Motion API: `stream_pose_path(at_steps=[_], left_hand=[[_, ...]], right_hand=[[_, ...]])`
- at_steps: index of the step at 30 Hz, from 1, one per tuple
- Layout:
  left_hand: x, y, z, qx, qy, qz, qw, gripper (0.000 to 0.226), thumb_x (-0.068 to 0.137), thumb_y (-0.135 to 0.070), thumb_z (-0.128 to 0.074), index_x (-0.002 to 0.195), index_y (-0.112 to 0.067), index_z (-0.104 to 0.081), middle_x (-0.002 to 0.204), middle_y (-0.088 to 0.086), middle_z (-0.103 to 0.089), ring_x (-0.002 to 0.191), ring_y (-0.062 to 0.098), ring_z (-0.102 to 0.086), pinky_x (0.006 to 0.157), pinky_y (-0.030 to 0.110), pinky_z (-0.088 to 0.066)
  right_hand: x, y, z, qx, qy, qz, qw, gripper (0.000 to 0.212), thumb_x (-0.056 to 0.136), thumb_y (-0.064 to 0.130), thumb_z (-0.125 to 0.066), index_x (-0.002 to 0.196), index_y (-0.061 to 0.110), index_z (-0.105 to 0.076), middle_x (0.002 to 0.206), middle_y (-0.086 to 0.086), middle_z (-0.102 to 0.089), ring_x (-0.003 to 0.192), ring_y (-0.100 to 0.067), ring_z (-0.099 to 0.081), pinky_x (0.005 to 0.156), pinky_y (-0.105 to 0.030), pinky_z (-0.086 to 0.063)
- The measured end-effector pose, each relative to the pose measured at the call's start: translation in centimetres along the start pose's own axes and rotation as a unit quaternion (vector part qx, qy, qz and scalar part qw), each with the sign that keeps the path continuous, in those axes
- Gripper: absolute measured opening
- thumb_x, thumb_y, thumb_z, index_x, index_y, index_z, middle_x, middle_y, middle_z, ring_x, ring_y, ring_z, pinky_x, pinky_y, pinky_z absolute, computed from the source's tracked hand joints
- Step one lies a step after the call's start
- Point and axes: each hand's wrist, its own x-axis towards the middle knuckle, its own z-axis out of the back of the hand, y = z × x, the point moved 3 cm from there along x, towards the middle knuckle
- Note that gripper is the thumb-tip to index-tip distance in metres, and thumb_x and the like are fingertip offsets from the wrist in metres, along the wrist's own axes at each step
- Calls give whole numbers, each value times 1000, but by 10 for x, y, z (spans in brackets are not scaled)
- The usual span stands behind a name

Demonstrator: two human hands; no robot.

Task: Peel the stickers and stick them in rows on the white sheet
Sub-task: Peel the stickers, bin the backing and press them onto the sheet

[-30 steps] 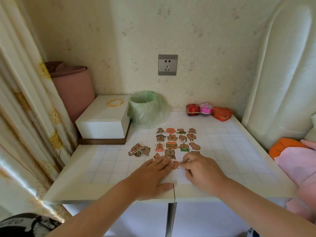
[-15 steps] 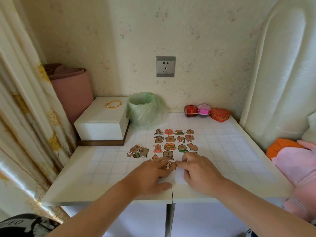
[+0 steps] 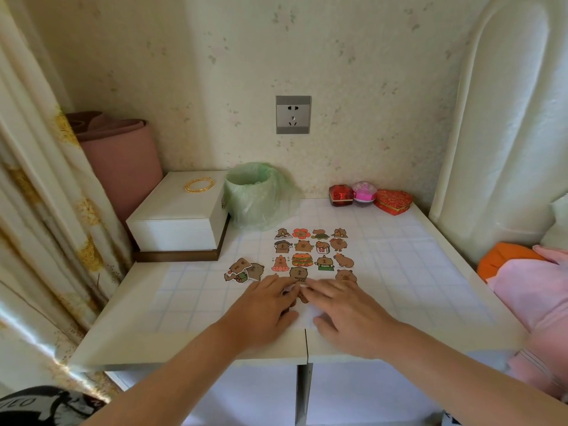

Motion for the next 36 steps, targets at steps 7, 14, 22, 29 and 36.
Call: stream_pose_path(at_steps=[7,14,22,29,36], left_hand=[[4,7,6,-44,-39,-20,998,47,99,-39,-31,107,-14,-70,122,-2,-64,103,18,-53,91,38,-47],[1,1,5,20,-25,-6,999,63,96,-52,-25,148,-22,-45,151,-3,-45,135,18,-41,111,40,-35],[6,3,8,6,0,7,1000,63,92,-54,-23,127,-23,-65,144,-7,-53,122,16,-45,104,37,-40],[15,5,18,-76,-17,34,996,34,98,-32,-43,77,-21,-68,86,-11,-66,81,8,-50,81,35,-48],[13,54,51,-114,-93,165,975,29,100,-15,-49,121,-18,-70,113,3,-69,108,20,-58,93,31,-45]], right_hand=[[-6,-3,1,-8,85,21,996,66,104,55,-22,160,30,2,165,13,13,151,-4,16,123,-31,8],[-4,-5,-1,20,80,18,996,64,103,56,-29,159,37,-6,165,16,8,151,-1,14,122,-29,9],[1,-12,5,70,48,28,996,54,98,58,-42,149,43,-39,164,11,-20,152,-3,-11,123,-27,-11],[18,-9,23,134,-12,5,991,28,91,34,-59,113,34,-75,120,17,-69,111,-3,-60,98,-28,-47],[64,1,33,143,-46,-39,988,23,93,31,-54,100,30,-76,94,10,-73,89,-11,-64,79,-32,-53]])
